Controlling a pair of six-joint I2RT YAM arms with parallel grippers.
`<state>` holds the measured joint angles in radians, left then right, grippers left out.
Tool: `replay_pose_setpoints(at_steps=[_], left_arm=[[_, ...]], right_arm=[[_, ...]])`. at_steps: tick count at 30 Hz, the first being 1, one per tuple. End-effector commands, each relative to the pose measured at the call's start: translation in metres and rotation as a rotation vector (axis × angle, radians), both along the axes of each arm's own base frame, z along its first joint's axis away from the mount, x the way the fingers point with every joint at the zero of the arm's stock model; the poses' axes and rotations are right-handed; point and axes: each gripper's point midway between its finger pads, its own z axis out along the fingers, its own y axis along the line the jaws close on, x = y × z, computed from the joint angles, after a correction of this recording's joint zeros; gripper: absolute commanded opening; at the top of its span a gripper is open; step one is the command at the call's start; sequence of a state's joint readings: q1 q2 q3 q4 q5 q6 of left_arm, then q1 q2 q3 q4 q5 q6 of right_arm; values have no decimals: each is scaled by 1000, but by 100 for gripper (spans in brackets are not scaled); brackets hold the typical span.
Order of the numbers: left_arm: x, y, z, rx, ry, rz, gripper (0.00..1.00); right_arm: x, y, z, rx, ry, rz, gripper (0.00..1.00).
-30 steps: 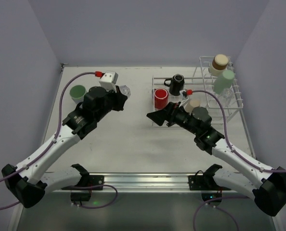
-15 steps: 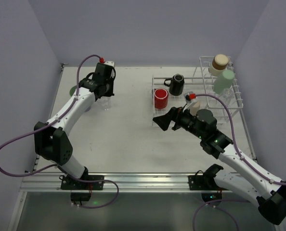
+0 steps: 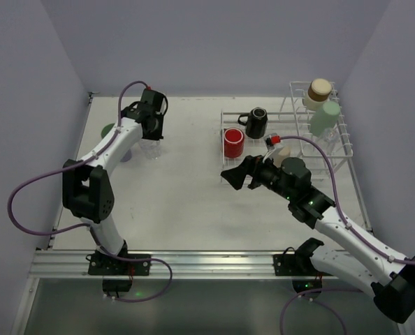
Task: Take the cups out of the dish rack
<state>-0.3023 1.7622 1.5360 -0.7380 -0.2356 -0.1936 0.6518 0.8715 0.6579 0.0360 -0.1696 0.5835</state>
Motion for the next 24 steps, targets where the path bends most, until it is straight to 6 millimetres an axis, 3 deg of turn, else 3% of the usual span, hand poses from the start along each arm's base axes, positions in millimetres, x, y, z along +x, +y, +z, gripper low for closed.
replay_pose_setpoints(at_steps=[1,6,8,15,19,20,21,23,24], left_arm=[[8,-1,6,-6,12,-40,0],[9,-1,-6,-3,42,-44,3],[8,0,-9,-1,49,-42,19],[7,9,-2,30,20,-8,54],[10,5,29,-19,-78,-9,73],[9,0,36,-46,-98,-23,76],[5,-3,55,-77,-150,-34,77],[2,-18,75,-166,-221,-81,80],[-6,-25,98,-216,-300,-110,80]], right_arm=[[7,-3,1,-15,-20,-30,99],[12,-6,-5,-34,-14,-62,99],[15,-7,-9,-47,-7,-75,99],[27,-14,-11,-95,-8,-135,99],[39,-26,-19,-193,7,-205,99],[43,-28,-13,-207,-8,-222,99],[49,-31,-18,-244,-2,-240,97],[61,-42,-15,-318,-30,-293,90],[67,-43,-23,-375,-28,-293,89]])
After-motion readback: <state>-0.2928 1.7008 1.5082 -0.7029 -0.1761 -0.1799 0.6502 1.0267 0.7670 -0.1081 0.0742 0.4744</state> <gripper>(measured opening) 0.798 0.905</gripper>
